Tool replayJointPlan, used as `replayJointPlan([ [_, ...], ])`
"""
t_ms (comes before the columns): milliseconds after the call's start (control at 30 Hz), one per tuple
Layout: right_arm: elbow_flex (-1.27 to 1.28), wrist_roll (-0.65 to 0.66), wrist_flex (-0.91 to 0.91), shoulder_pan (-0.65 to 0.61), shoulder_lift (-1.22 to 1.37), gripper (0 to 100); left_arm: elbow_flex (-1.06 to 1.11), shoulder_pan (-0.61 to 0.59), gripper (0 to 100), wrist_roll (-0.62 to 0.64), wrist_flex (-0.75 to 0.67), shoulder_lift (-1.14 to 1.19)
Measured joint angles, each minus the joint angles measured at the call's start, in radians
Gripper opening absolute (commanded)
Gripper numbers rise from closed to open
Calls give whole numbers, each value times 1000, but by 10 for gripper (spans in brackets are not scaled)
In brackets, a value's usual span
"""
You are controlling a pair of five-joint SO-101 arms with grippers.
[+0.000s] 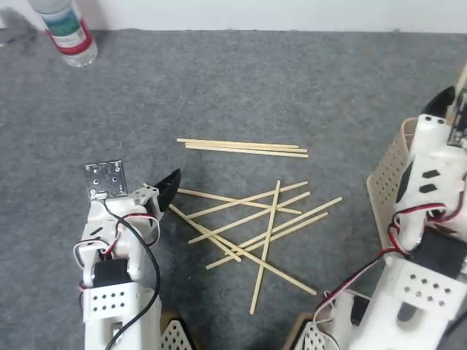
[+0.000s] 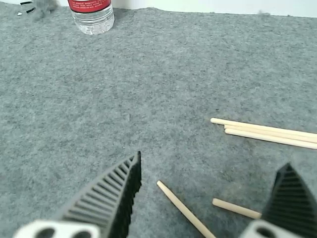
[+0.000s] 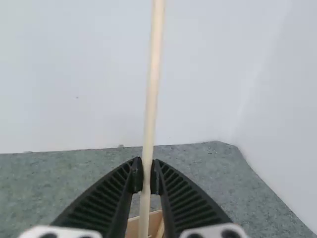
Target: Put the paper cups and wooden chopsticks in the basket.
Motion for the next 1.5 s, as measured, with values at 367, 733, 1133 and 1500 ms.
replayJointPlan([
  [367, 183, -11, -172, 9, 2, 7, 0, 0, 386, 0, 0, 0],
  [733, 189, -17, -178, 9, 2, 163, 0, 0, 386, 0, 0, 0],
  [1133, 189, -17, -178, 9, 2, 166, 0, 0, 386, 0, 0, 0],
  [1500, 229, -17, -167, 9, 2, 166, 0, 0, 386, 0, 0, 0],
])
